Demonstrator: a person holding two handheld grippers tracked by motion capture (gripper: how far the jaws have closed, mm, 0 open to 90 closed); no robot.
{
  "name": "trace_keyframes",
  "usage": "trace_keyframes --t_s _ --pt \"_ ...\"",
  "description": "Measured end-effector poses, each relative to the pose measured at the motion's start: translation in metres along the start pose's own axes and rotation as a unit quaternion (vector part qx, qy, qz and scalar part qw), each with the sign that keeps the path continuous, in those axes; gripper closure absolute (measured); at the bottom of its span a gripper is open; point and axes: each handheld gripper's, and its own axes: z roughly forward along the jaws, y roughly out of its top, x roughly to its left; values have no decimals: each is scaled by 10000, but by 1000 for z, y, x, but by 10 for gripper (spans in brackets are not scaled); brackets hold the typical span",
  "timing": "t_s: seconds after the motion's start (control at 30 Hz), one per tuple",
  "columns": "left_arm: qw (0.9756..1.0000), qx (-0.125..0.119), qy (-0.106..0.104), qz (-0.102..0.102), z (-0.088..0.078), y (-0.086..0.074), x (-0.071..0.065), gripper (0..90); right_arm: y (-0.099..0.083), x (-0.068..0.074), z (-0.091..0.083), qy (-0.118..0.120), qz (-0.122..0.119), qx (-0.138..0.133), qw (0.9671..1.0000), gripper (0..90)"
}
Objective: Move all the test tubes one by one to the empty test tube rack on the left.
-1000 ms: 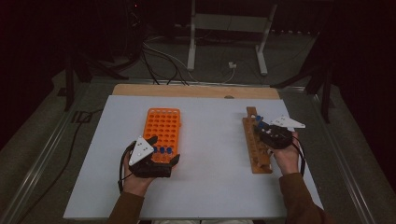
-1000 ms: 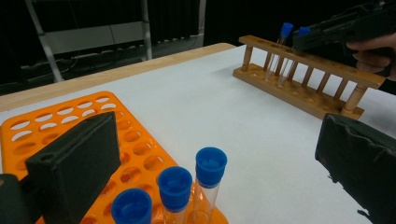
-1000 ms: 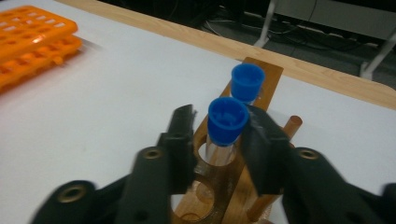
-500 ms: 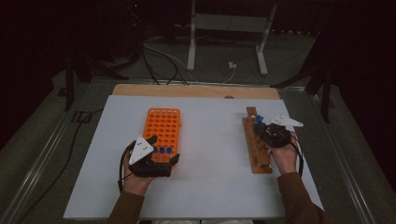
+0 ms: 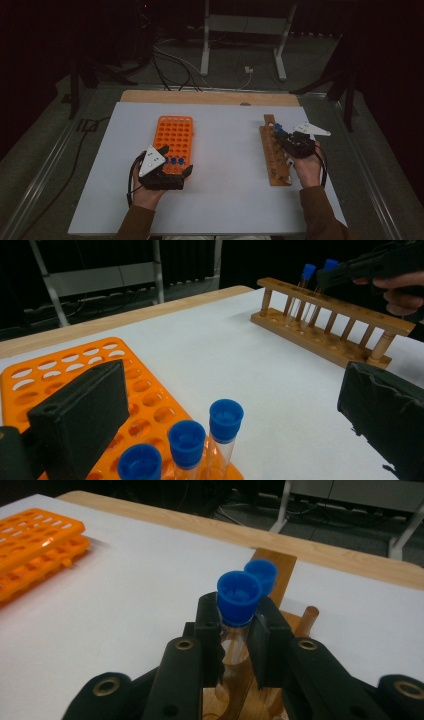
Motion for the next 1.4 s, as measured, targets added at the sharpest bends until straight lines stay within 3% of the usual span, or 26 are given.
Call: trace_keyframes --t_s 0.53,0.83,1.13,1.4 --pt "10000 8 39 1 -2 -2 2 9 18 0 -27 -72 -51 -414 9991 769" --pt "10000 -9 65 17 -2 1 0 9 27 9 -36 -43 -169 -576 9982 768" --pt "9999 -3 26 118 4 7 -9 12 36 28 -37 336 -283 -628 9971 767" --pt "9997 -13 -112 203 17 14 -20 14 37 49 -29 759 -384 -444 9954 767"
